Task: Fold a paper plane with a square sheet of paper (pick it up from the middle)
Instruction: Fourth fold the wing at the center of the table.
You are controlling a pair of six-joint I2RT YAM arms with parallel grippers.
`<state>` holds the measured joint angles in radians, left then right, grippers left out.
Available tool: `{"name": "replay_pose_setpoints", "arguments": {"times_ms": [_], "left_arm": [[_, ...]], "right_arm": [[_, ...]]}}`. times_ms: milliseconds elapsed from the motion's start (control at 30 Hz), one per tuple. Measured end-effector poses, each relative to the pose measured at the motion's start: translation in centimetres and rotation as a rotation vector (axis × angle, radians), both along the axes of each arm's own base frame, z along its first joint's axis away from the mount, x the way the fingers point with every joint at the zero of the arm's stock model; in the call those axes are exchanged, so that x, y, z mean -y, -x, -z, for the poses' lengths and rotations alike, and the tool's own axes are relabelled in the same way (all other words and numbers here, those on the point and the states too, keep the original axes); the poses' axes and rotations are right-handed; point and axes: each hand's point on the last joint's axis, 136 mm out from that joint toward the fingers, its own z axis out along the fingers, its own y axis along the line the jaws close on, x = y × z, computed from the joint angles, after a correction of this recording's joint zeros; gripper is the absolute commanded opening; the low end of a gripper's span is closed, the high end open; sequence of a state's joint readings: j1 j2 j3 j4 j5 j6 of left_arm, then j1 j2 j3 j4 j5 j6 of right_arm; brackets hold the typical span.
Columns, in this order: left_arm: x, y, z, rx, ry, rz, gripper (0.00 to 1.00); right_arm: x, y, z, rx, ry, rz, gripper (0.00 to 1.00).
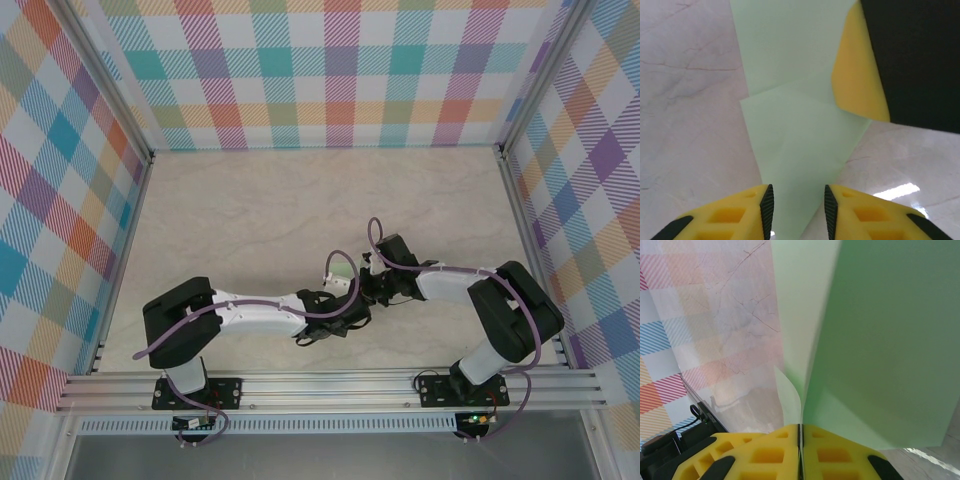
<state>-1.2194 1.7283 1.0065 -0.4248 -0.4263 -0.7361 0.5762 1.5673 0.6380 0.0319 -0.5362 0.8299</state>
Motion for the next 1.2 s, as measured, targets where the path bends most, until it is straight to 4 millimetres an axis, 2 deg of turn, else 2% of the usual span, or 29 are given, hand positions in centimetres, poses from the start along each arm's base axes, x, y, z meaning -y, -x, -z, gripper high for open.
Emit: {"name": "replay_pose_setpoints", "arguments": {"times_ms": [233, 467, 633, 967, 1200], "left_arm": [[-0.04, -0.19, 0.27, 0.018, -0.032, -0.012, 0.31], [0.35, 0.27, 0.24, 0.019, -0.027, 0.003, 0.39], [0.51, 0.53, 0.23, 0.019, -0.027, 0.012, 0.40], [0.48, 0.44, 0.17, 0.032, -0.036, 0.010, 0.28], [0.47, 0.32, 0.52, 0.037, -0.046, 0.002, 0.30]], "right_arm": [[-0.07, -0.11, -0.17, -0.002, 0.001, 0.001, 0.09], [-0.01, -0.06, -0.12, -0.013, 0.004, 0.007, 0.09], [0.00, -0.05, -0.12, -0.021, 0.005, 0.014, 0.09], [0.00, -0.05, -0.15, -0.026, 0.006, 0.016, 0.09], [-0.09, -0.17, -0.29, -0.023, 0.003, 0.016, 0.09]]}}
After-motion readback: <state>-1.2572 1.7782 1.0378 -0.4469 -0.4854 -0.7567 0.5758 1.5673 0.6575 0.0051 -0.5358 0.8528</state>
